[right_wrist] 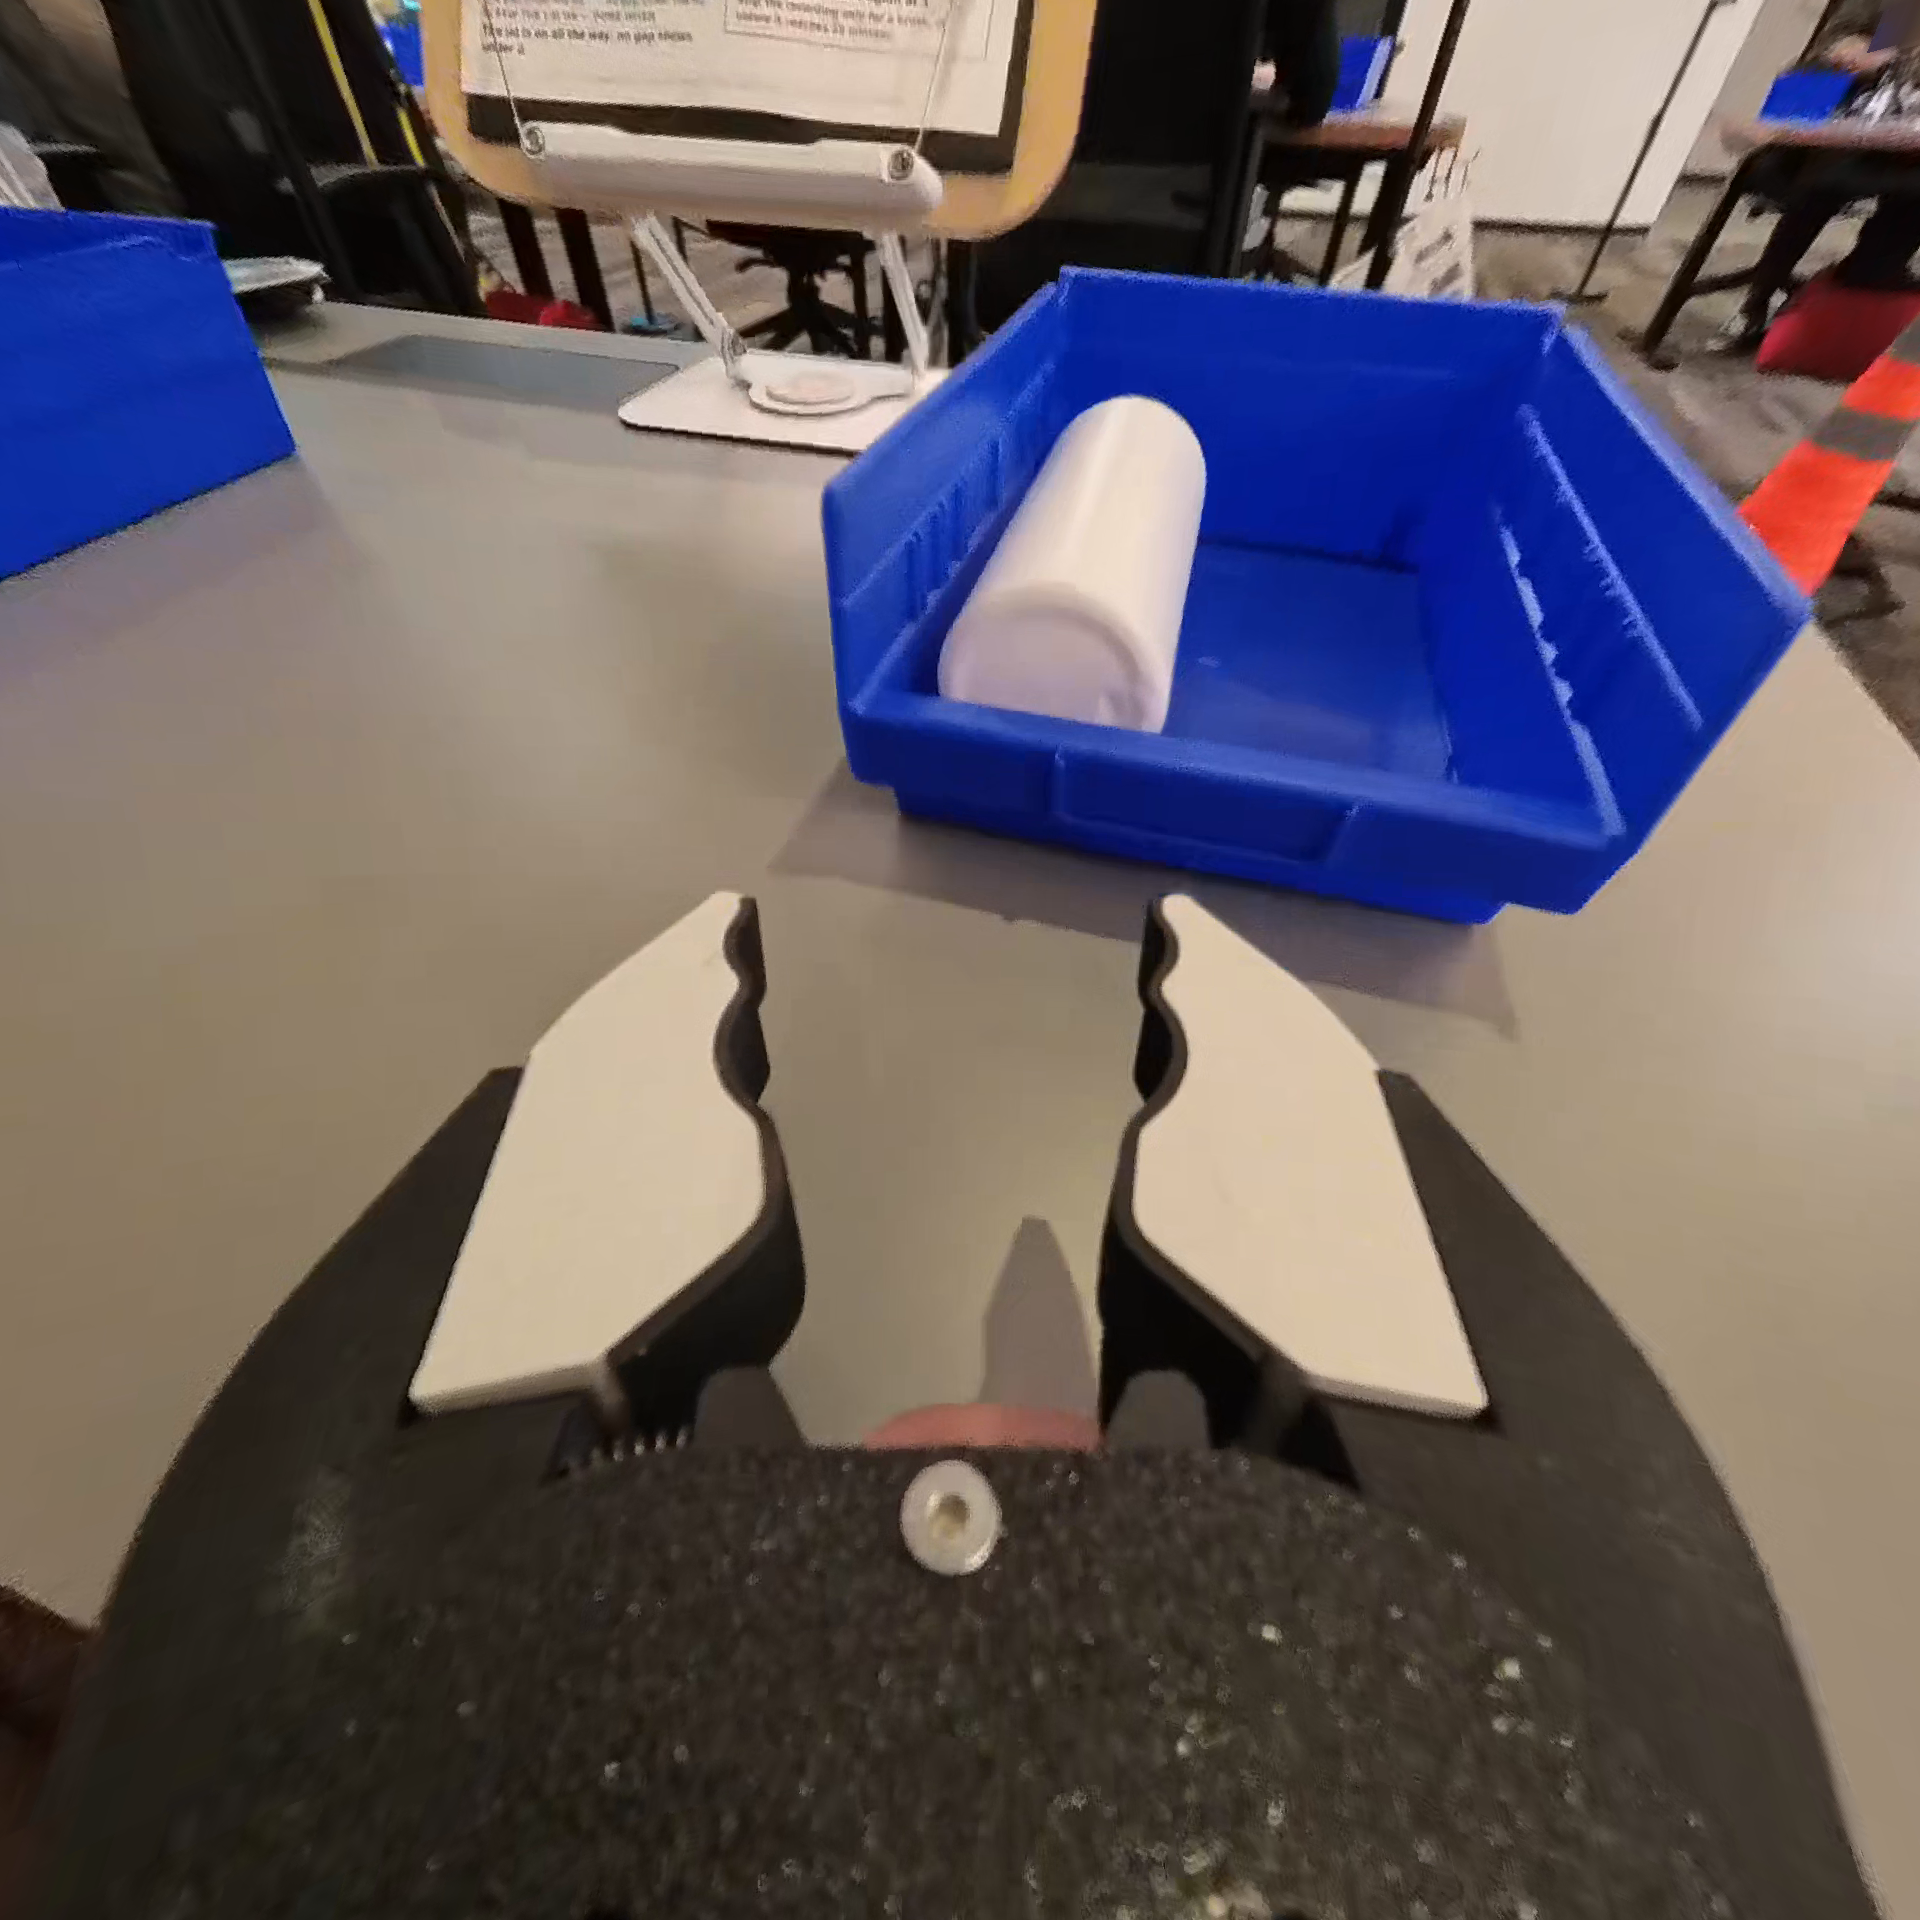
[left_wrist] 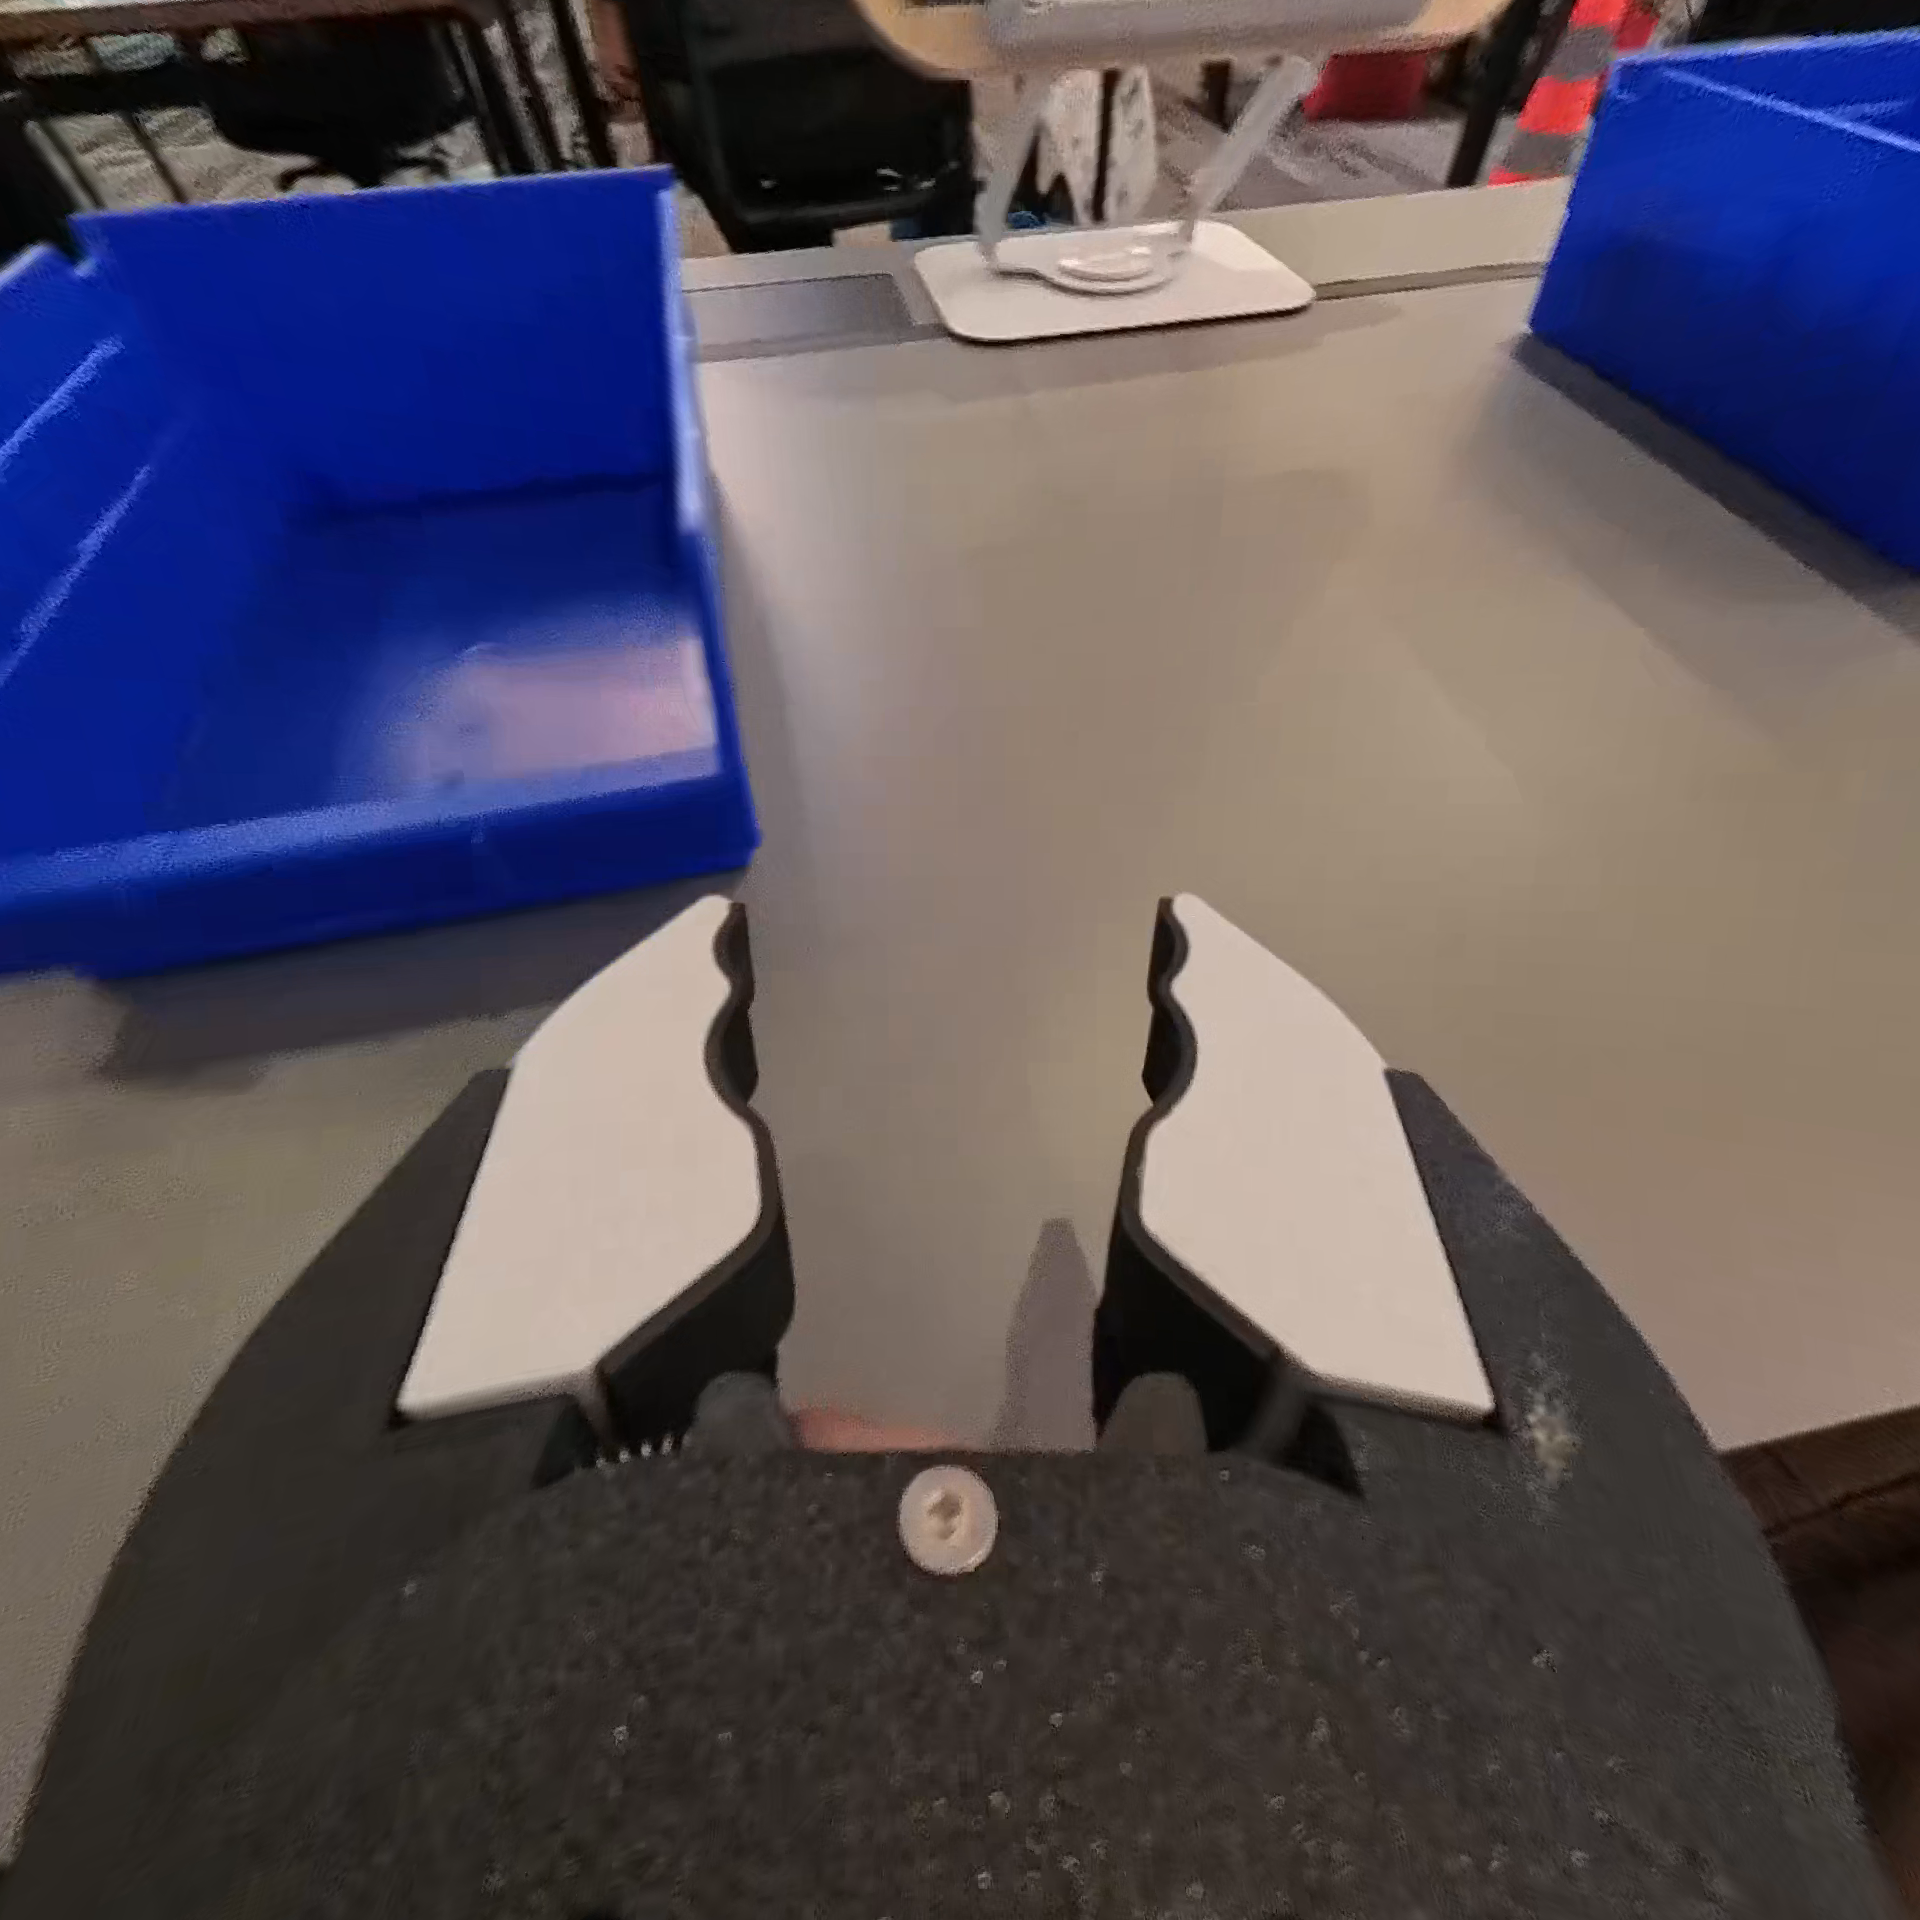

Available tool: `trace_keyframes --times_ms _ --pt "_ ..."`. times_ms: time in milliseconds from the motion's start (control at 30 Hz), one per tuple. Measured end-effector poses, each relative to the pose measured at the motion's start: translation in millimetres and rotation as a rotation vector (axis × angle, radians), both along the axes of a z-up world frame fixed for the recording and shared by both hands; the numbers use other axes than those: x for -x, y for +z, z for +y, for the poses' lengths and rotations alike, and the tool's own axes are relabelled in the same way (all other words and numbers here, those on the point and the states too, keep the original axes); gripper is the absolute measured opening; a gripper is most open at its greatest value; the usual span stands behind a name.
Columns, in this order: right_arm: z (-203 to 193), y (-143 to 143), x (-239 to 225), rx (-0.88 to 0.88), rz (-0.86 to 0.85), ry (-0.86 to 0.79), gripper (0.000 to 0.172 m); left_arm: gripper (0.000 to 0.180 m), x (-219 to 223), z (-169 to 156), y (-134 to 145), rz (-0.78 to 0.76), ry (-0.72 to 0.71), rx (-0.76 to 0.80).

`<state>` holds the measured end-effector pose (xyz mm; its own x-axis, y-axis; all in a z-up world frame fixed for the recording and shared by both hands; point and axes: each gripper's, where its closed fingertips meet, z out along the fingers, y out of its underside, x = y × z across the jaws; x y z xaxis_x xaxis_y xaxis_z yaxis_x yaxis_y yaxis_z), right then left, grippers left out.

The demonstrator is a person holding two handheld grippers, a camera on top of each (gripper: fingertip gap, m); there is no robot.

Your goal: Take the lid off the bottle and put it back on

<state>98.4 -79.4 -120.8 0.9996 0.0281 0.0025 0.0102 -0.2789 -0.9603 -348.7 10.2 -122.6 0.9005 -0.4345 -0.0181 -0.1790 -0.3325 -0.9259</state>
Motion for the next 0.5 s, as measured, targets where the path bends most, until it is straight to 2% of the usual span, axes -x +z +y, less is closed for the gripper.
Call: trace_keyframes --times_ms 267,500 --pt "-0.7 -2.1 -7.2 0.026 0.103 -0.001 0.068 0.071 29.6 5.2 -11.3 -0.100 0.081 0.054" --pt "1.1 -6.5 -3.2 0.048 0.123 0.013 0.064 0.078 13.2 4.5 -9.9 -0.061 0.041 0.032"
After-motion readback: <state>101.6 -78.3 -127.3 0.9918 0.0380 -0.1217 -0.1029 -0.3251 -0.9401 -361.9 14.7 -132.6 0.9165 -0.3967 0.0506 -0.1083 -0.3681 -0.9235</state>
